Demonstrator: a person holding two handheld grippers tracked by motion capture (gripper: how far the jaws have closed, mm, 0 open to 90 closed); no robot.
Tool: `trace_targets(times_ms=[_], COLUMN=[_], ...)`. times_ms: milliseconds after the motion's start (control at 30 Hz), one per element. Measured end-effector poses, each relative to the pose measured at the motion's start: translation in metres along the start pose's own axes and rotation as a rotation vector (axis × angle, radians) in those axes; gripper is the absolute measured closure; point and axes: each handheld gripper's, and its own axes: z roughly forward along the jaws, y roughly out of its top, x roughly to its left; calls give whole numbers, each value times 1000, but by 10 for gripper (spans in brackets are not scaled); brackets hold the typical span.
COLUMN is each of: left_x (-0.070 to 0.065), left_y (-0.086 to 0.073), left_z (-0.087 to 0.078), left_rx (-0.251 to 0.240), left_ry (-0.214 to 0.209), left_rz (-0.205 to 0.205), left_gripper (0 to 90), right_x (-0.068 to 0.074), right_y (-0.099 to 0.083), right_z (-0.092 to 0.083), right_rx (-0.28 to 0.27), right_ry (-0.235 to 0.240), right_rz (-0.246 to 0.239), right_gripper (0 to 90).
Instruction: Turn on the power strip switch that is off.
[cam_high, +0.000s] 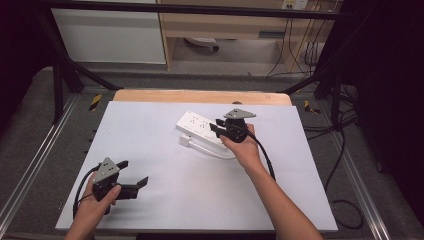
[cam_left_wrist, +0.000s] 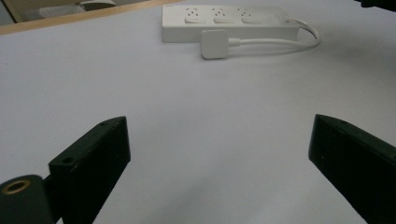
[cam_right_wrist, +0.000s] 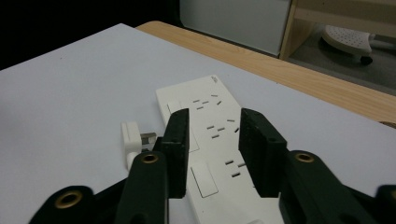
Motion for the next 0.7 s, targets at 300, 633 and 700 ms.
trace_targets(times_ms=[300, 633, 700], left_x=[0, 0, 0], left_y=[0, 0, 0], left_z=[0, 0, 0], left_rx=[1, 2, 3], left_ry=[-1, -1, -2], left_rz=[-1, -2, -1], left_gripper=[55, 55, 55], right_x=[-2, -6, -7], right_y=[7, 13, 14], right_z=[-10, -22, -25], right_rx=[-3, -16, -18], right_ry=[-14, -23, -18], right_rz=[9, 45, 55], right_gripper=[518, 362, 347])
